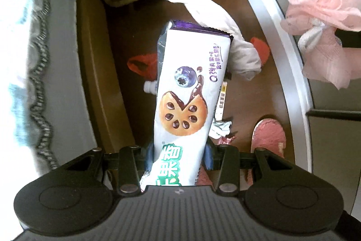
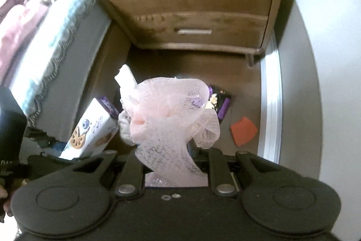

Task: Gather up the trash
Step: 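Close the left tool on the biscuit box while the right tool grips the pink mesh puff, then lift both held items up to the teal wastebasket on the nightstand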

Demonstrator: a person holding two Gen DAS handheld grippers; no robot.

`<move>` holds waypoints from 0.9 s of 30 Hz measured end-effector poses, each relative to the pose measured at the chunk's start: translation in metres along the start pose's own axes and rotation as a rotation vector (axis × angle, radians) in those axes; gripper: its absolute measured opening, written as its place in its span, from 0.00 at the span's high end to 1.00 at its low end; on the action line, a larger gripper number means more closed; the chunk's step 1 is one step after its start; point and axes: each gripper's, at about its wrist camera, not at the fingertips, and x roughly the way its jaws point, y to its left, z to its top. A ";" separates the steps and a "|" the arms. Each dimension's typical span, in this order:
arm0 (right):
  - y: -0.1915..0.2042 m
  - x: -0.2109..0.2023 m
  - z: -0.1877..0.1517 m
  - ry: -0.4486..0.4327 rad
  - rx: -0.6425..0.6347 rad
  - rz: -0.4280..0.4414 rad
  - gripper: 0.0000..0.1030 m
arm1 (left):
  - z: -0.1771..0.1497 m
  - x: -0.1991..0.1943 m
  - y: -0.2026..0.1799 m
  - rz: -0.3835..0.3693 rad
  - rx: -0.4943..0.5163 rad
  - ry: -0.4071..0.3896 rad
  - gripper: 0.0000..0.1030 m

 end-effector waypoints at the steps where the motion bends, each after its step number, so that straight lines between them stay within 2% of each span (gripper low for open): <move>1: 0.001 -0.004 0.002 -0.003 -0.008 -0.006 0.84 | 0.000 -0.007 -0.001 -0.001 -0.004 -0.007 0.61; 7: 0.001 -0.033 0.008 -0.020 -0.007 -0.030 0.84 | 0.000 -0.051 0.007 -0.002 -0.025 -0.044 0.61; 13: 0.013 -0.076 0.027 -0.086 -0.033 -0.008 0.84 | 0.005 -0.115 0.020 -0.007 -0.052 -0.100 0.61; 20: 0.013 -0.124 0.070 -0.186 -0.032 -0.013 0.84 | 0.035 -0.197 0.034 0.014 -0.082 -0.202 0.61; 24: 0.009 -0.153 0.104 -0.276 -0.011 -0.018 0.84 | 0.059 -0.244 0.040 0.036 -0.114 -0.286 0.61; 27: 0.005 -0.172 0.128 -0.340 0.008 -0.001 0.83 | 0.069 -0.259 0.039 0.047 -0.117 -0.311 0.61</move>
